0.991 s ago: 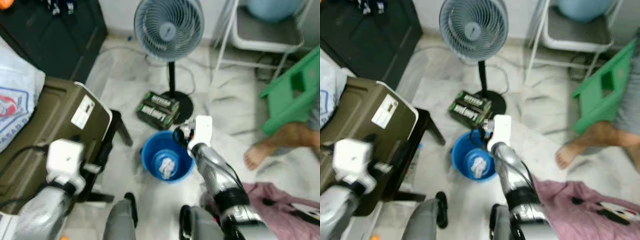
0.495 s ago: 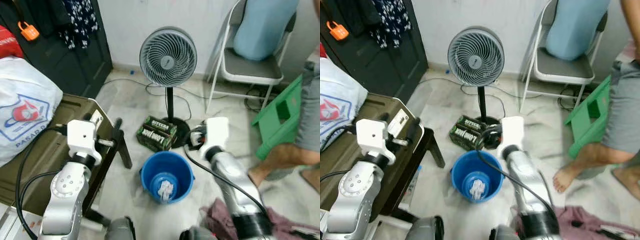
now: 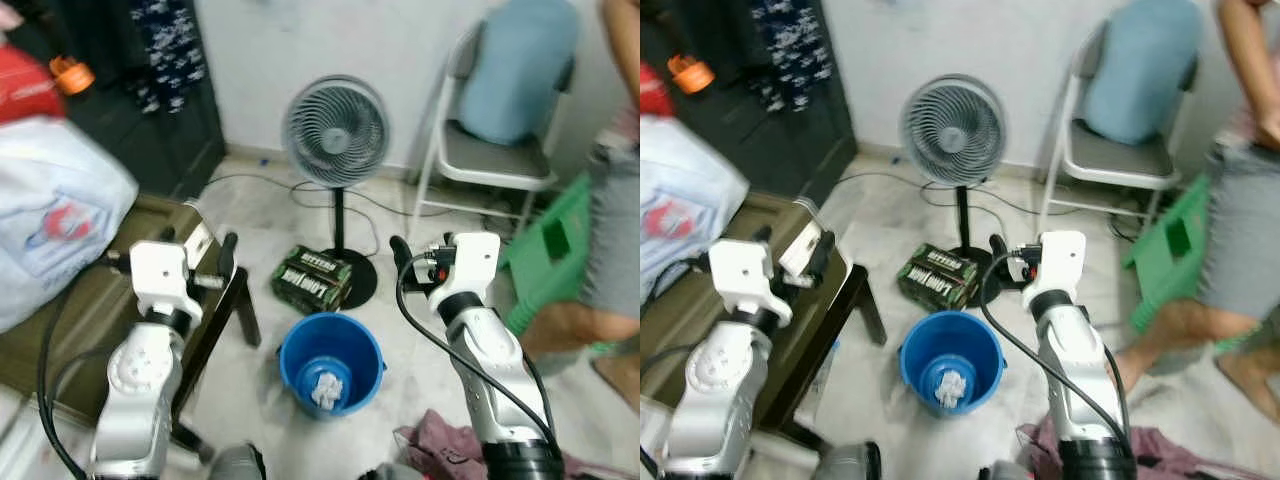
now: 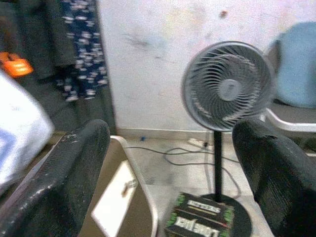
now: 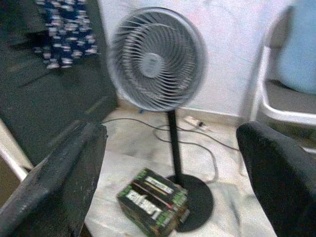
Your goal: Clean up the room
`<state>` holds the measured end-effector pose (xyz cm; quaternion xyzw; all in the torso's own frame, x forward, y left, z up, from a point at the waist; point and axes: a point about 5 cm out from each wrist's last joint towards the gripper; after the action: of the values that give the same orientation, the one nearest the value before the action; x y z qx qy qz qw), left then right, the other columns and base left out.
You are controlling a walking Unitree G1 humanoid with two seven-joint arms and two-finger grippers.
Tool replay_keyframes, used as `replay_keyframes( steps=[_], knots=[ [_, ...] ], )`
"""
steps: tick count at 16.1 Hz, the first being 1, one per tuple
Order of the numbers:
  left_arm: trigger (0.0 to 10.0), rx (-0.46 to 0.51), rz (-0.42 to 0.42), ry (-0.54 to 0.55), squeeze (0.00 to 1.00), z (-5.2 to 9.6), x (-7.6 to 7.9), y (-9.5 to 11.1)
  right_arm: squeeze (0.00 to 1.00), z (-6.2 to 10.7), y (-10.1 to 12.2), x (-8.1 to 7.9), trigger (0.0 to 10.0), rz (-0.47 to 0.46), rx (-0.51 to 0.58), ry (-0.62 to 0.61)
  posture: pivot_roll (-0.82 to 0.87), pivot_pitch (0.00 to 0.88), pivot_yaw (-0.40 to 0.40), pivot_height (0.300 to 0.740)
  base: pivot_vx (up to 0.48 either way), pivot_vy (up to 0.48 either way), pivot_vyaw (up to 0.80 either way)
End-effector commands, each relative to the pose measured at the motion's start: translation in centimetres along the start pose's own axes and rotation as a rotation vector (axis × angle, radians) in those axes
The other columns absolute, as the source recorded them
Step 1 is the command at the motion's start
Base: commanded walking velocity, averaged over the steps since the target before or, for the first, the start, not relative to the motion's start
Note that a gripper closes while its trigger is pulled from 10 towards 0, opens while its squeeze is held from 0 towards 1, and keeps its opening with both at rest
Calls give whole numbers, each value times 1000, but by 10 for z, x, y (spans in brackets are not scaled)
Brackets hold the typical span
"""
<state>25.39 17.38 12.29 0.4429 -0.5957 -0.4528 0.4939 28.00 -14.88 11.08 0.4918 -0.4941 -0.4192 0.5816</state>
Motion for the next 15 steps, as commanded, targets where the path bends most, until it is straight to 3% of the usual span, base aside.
replay_keyframes(
  steps=[1,15],
  knots=[
    [10000,-2,1,2,0,0,-2,-2,0,-3,12,-5,10000,7,47,15,-60,0,5,740,0,0,800],
    [10000,18,-26,27,0,-4,-2,-5,0,-12,17,-5,10000,73,74,48,-63,0,-20,740,0,0,800]
  ],
)
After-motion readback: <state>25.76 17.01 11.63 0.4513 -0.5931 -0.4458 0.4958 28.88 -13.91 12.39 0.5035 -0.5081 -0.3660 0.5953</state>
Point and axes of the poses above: a point about 5 cm out from each wrist's last joint towards the gripper, its own z axis pointing back from the gripper into the wrist, its own y axis along the axis of the wrist's last joint, x = y × z, and after that the axes turned 14 degrees about z, right-handed
